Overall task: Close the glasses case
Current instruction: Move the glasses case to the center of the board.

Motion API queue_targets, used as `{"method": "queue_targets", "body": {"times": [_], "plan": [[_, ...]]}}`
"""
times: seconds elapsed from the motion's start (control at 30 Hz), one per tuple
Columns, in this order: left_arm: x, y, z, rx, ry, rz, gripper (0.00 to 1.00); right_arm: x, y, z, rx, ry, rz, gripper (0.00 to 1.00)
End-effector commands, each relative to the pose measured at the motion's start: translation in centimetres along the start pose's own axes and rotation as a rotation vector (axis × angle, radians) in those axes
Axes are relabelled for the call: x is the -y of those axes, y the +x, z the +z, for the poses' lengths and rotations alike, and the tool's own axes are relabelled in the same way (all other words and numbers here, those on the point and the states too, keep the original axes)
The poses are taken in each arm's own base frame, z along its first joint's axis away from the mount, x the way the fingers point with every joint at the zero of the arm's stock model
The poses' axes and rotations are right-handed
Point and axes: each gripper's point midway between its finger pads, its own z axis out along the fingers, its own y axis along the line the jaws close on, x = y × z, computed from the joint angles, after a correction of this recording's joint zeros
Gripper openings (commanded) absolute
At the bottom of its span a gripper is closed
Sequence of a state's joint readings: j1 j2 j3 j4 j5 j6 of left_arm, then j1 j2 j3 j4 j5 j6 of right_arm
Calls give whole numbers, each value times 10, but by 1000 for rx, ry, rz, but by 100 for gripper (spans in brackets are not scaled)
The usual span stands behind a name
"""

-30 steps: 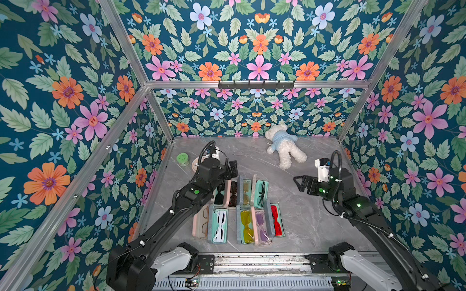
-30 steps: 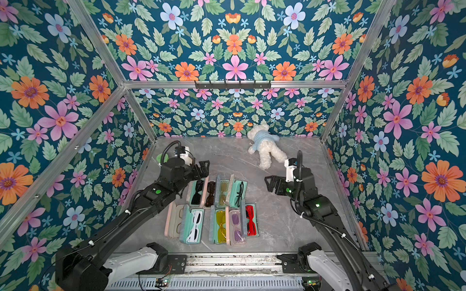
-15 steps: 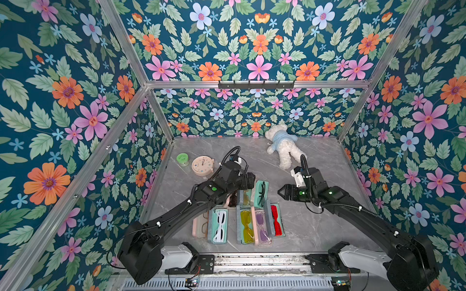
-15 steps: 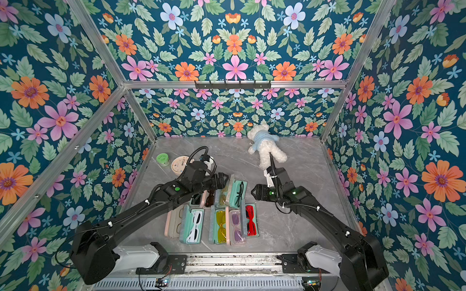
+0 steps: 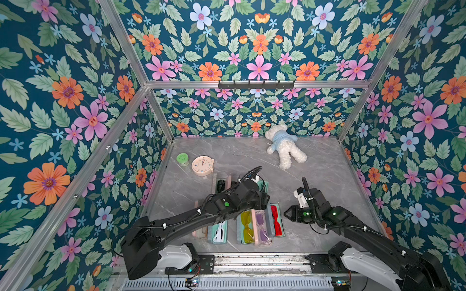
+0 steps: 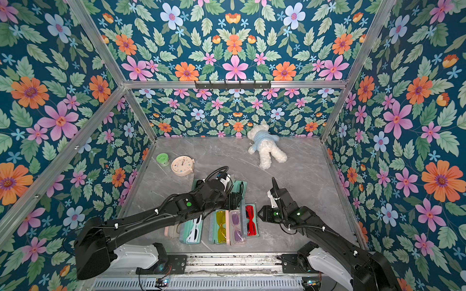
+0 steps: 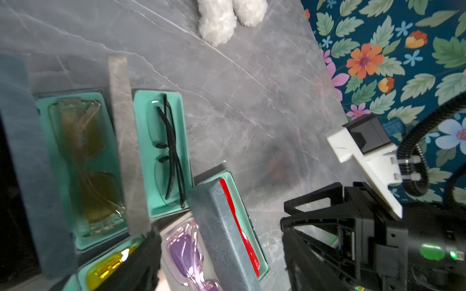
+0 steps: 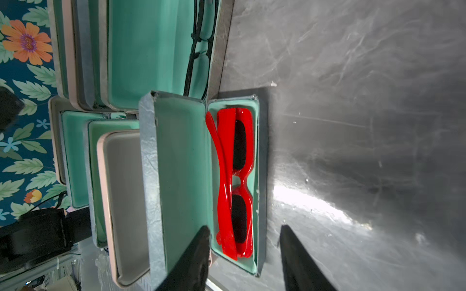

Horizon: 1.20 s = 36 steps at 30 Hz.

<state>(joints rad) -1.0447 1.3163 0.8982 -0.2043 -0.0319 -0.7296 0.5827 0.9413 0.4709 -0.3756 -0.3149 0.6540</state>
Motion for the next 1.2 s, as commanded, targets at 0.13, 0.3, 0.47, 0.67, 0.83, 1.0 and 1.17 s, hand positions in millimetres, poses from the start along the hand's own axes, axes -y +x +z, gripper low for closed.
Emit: {"method": "queue_targets", "body": {"times": [0.13,0.3,0.47,0.67,0.83,1.0,1.17], "plan": [[12,16,18,-20,-15,-11,67,5,17,13,-28,14,1,34],[15,29,28,-51,-23,-1,59,8,20,19,-37,13,-15,33],[11,35,32,-42,-35,5,54,3,19,25,-49,-14,-45,30],[9,42,39,-39,-25,-7,49,6,19,32,-68,3,-70,29],[13,41,45,-24,-22,1,49,9,18,38,-67,9,-90,29],[16,44,50,-28,-18,6,49,13,20,47,-72,3,-88,28],[14,46,49,-28,-24,7,49,15,20,52,-69,4,-81,26]]}}
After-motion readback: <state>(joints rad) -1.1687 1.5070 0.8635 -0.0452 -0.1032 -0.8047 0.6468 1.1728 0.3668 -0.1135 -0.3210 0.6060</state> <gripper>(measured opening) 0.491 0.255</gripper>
